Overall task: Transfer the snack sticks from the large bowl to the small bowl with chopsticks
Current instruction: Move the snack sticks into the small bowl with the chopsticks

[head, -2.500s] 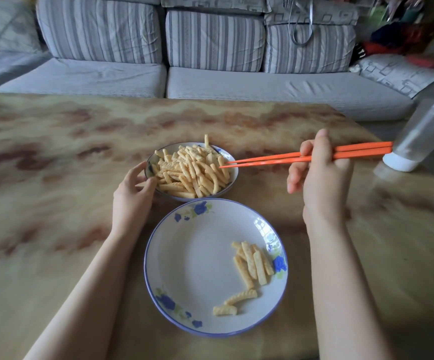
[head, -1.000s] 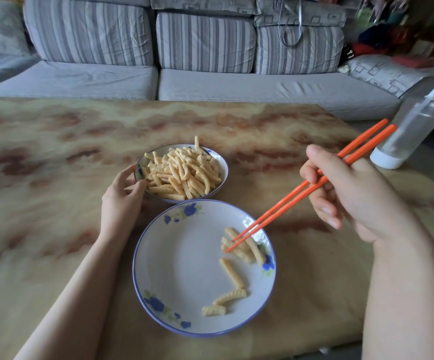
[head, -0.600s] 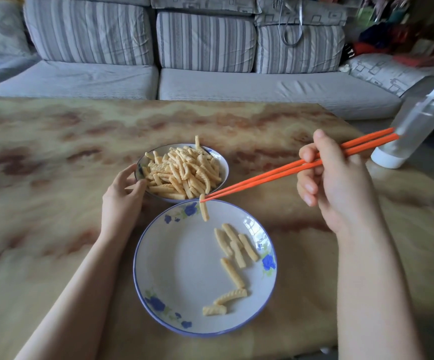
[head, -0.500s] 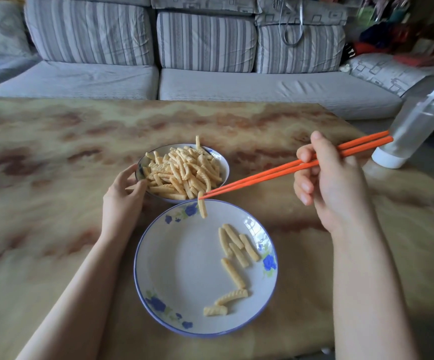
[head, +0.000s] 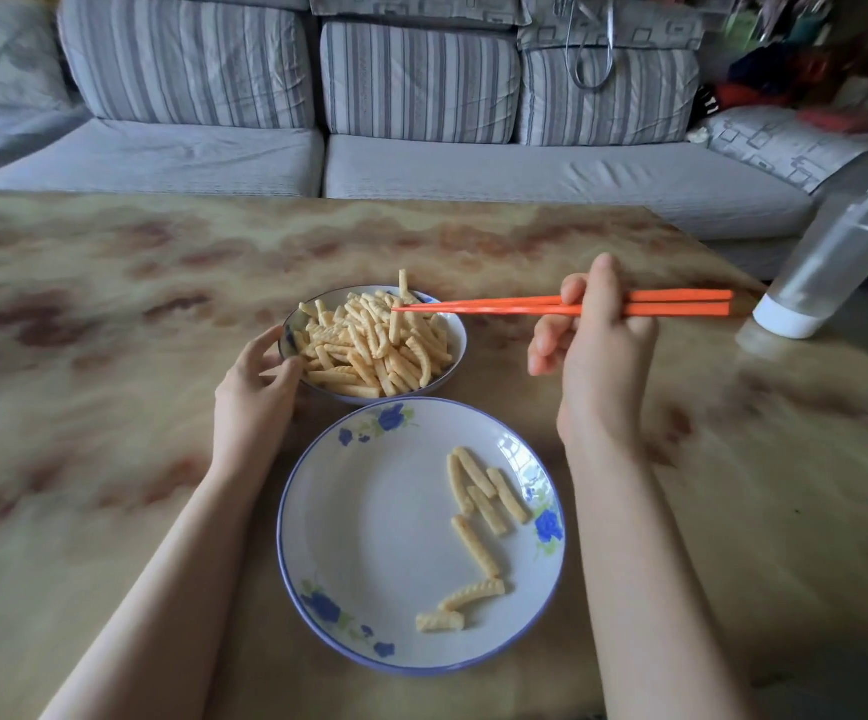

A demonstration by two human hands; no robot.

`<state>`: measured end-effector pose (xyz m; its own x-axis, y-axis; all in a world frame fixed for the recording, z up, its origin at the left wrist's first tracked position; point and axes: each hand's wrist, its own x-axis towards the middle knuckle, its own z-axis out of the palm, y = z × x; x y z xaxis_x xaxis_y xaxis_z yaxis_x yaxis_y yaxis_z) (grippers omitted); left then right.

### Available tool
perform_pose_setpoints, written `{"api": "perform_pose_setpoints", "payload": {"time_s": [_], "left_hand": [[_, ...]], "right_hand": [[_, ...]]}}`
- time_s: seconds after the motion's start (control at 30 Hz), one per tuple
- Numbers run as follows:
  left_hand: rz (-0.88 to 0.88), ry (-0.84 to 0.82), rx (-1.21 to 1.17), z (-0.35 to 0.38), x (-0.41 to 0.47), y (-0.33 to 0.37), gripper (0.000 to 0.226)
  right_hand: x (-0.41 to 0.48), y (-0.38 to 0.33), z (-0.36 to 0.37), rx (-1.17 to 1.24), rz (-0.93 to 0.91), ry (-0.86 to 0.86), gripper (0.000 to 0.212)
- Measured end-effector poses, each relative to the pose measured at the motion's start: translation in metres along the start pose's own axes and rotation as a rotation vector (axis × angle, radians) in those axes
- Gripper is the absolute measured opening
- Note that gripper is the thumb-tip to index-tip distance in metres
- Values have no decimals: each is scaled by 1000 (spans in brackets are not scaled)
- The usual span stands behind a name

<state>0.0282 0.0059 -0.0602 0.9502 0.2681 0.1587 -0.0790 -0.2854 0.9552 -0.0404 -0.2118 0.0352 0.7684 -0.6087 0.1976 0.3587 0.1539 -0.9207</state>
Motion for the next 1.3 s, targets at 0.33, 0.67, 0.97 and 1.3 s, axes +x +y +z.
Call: {"api": "perform_pose_setpoints", "payload": {"time_s": [0.33, 0.67, 0.97, 1.3], "left_hand": [[11, 5, 13, 0, 2, -1, 39], [14, 12, 17, 0, 0, 1, 40], [8, 6, 9, 0, 0, 1, 39], [8, 5, 15, 0, 1, 1, 40]], "right_hand": [[-1, 15, 9, -107, 1, -149, 39], [7, -24, -37, -282, 14, -302, 42], [3, -49, -69, -378, 43, -349, 40], [4, -43, -69, -490, 120, -412, 42]]}}
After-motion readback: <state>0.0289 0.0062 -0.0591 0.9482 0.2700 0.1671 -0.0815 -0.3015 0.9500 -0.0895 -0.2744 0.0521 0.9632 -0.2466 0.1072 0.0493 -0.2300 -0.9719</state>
